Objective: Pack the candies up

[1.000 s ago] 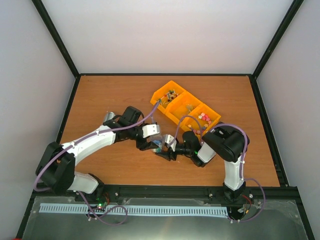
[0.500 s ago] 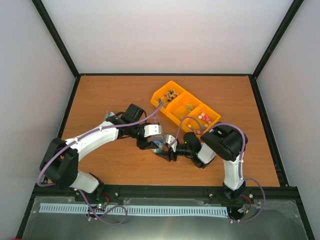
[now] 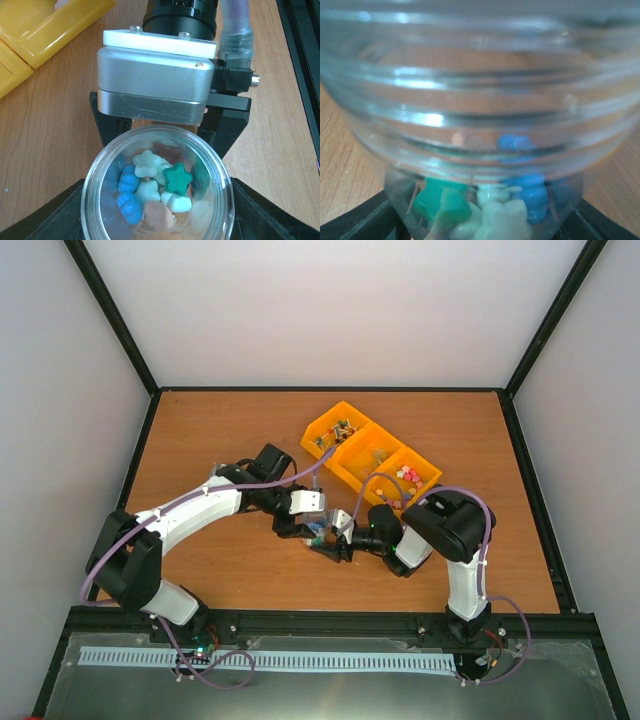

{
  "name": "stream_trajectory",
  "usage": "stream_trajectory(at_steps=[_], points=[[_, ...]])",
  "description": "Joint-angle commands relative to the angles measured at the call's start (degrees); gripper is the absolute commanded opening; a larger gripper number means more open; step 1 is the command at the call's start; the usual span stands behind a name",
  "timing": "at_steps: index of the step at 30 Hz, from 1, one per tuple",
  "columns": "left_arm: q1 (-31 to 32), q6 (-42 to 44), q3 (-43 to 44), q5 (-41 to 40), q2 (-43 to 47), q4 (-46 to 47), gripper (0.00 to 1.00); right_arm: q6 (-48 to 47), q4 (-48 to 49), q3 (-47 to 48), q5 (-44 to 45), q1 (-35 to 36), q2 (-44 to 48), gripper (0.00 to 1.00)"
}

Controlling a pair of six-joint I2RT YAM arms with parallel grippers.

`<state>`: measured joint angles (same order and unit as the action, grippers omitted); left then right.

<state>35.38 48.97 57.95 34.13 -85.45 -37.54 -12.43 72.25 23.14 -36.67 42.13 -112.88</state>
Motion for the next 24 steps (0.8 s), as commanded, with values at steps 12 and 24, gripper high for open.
stream_trajectory(at_steps=[12, 24], points=[[0.20, -21.24, -7.64, -6.04, 12.33, 9.33, 0.91, 0.23, 7.86, -0.06, 3.80, -0.21, 1.39, 0.59], [2.52, -31.40, -8.57, -11.31, 10.48, 18.78, 0.92, 2.12, 7.25, 0.43, 10.66, 0.99, 0.60, 0.58]])
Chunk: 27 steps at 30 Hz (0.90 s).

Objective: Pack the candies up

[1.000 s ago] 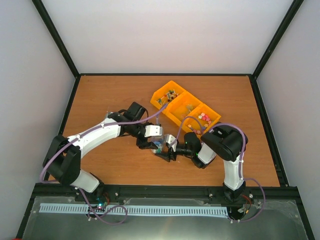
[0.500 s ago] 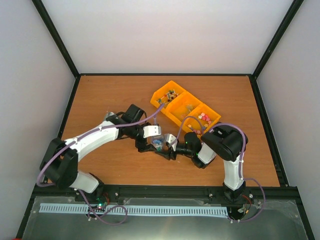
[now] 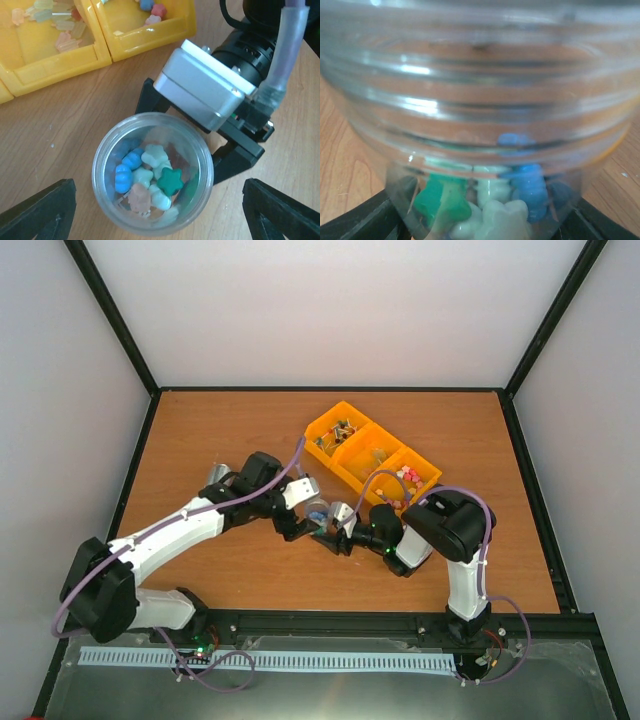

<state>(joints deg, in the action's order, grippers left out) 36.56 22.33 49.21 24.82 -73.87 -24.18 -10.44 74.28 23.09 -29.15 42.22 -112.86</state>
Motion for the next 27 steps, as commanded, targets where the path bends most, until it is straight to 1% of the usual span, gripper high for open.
stream_trajectory(at_steps=[1, 6, 12, 14, 15, 20, 22, 24, 26, 27], points=[[1.45, -5.02, 0.38, -2.08, -1.43, 5.94, 0.91, 0.15, 5.11, 0.57, 3.33, 1.01, 0.56, 0.58], [3.03, -5.54, 1.40, -1.62, -4.18, 6.51, 0.86, 0.62, 4.42, 1.10, 4.55, 1.71, 0.40, 0.58], [3.52, -5.34, 1.63, -2.78, -5.92, 6.89, 0.85, 0.79, 4.12, 1.08, 5.09, 1.90, 0.66, 0.57], [3.52, -4.70, 1.76, -3.06, -6.26, 6.64, 0.83, 0.85, 4.11, 1.08, 5.08, 1.90, 0.67, 0.57], [3.52, -4.32, 1.77, -3.05, -6.41, 6.47, 0.81, 0.92, 4.12, 1.08, 5.02, 1.90, 0.63, 0.57], [3.52, -2.55, 1.62, -2.49, -6.41, 5.73, 0.64, 0.49, 4.48, 0.82, 3.57, 1.90, 0.75, 0.56], [3.52, -0.62, 1.82, -1.76, -6.29, 4.76, 0.58, 0.01, 4.79, 0.55, 1.54, 1.90, 0.93, 0.54], [3.52, 2.88, 2.37, -0.37, -6.43, 2.49, 0.55, -0.31, 4.95, 0.19, -0.48, 1.90, 1.34, 0.53], [3.52, 9.03, 4.03, 3.33, -7.48, -2.42, 0.53, -0.86, 4.78, -0.20, -3.47, 1.90, 1.98, 0.50], [3.51, 12.43, 5.00, 5.26, -8.12, -6.57, 0.53, -1.09, 4.75, -0.42, -5.00, 1.90, 2.23, 0.50]])
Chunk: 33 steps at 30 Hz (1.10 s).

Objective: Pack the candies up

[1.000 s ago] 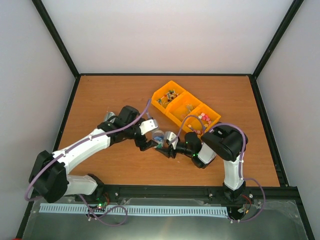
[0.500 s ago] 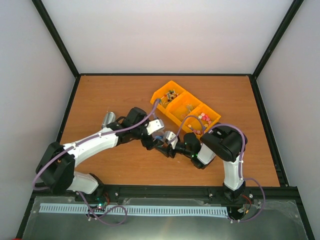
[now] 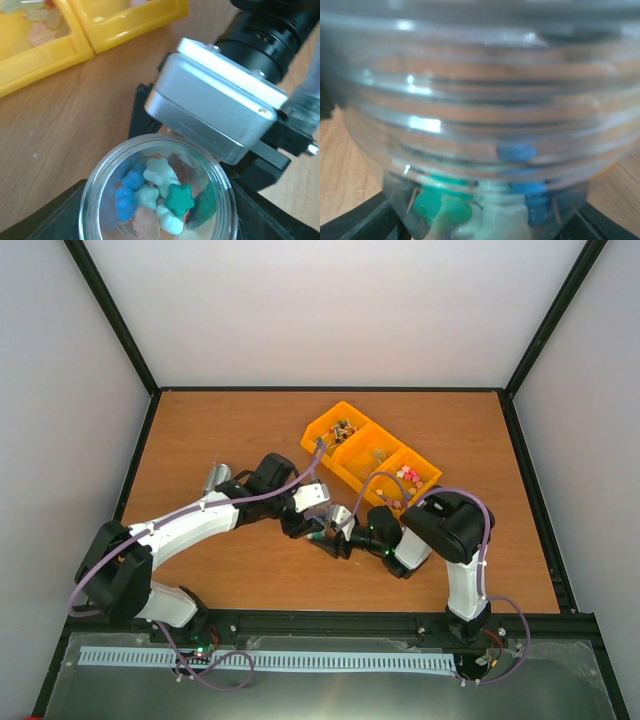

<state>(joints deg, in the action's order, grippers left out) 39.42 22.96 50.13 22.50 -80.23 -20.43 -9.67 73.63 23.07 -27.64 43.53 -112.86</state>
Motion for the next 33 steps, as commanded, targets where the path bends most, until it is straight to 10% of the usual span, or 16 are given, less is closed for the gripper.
stream_trajectory(at_steps=[1, 9, 18, 33], points=[[0.66, 15.64, 5.12, 9.74, -2.63, -13.90, 0.53, -2.00, 5.35, -0.55, -7.77, 0.59, 2.61, 0.49], [0.62, 41.57, 15.35, 14.88, -10.07, -38.12, 0.54, -1.85, 3.81, -0.93, -12.23, 0.59, 4.83, 0.44], [-3.13, 14.46, 11.77, 11.28, -3.43, -16.86, 0.95, 0.03, 4.72, -0.93, -2.16, 0.59, 5.06, 0.43], [-1.78, -5.35, 1.39, -0.77, 2.35, 3.41, 0.90, 2.33, 4.26, 1.14, 7.58, 0.68, 1.79, 0.44]])
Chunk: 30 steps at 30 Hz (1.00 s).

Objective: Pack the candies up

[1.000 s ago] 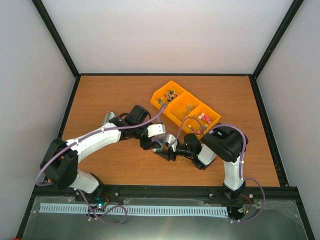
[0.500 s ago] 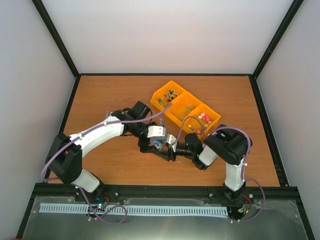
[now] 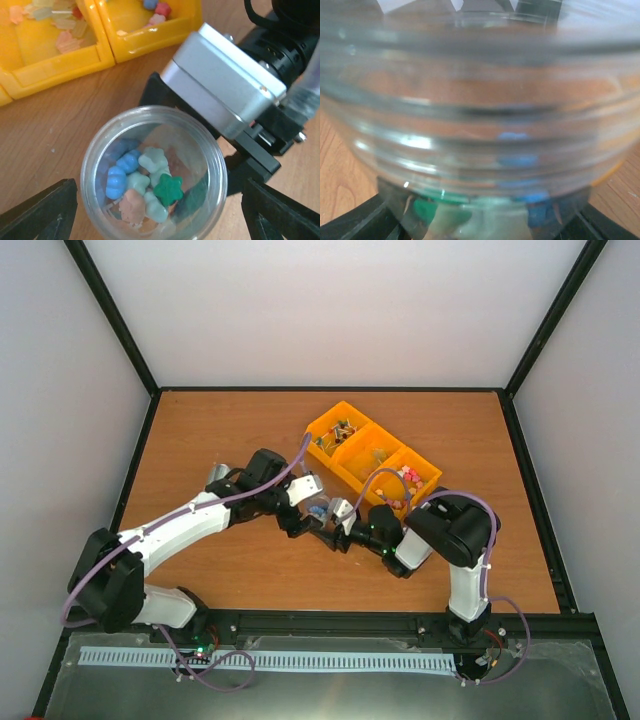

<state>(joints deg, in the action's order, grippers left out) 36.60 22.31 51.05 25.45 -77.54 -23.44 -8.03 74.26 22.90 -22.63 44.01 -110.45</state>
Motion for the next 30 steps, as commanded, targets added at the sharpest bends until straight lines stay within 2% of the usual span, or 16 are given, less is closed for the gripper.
stream_trajectory(at_steps=[1, 14, 19, 21, 25, 30], points=[[1.17, -4.89, 0.54, -4.21, -0.60, 7.03, 0.90, 0.73, 3.49, 1.36, 2.68, 0.28, -0.67, 0.44], [2.69, -2.90, 0.94, -4.33, -2.76, 7.92, 0.79, 0.73, 2.12, 1.57, 2.47, 0.73, -0.14, 0.44], [2.61, -0.13, 1.26, -3.13, -2.15, 6.13, 0.64, 0.18, 2.37, 1.21, -0.89, 0.73, 0.29, 0.43], [2.60, 3.84, 2.16, -0.70, -2.47, 3.00, 0.64, -1.21, 1.69, 1.27, -5.40, 0.73, 1.17, 0.43], [2.30, 15.82, 4.34, 9.13, -3.07, -9.19, 0.62, -2.14, -1.77, 1.78, -13.22, 0.73, 5.00, 0.42], [2.16, 36.76, 6.03, 19.29, -3.37, -26.62, 0.61, -3.71, -4.22, 1.63, -19.88, 0.75, 7.55, 0.40]])
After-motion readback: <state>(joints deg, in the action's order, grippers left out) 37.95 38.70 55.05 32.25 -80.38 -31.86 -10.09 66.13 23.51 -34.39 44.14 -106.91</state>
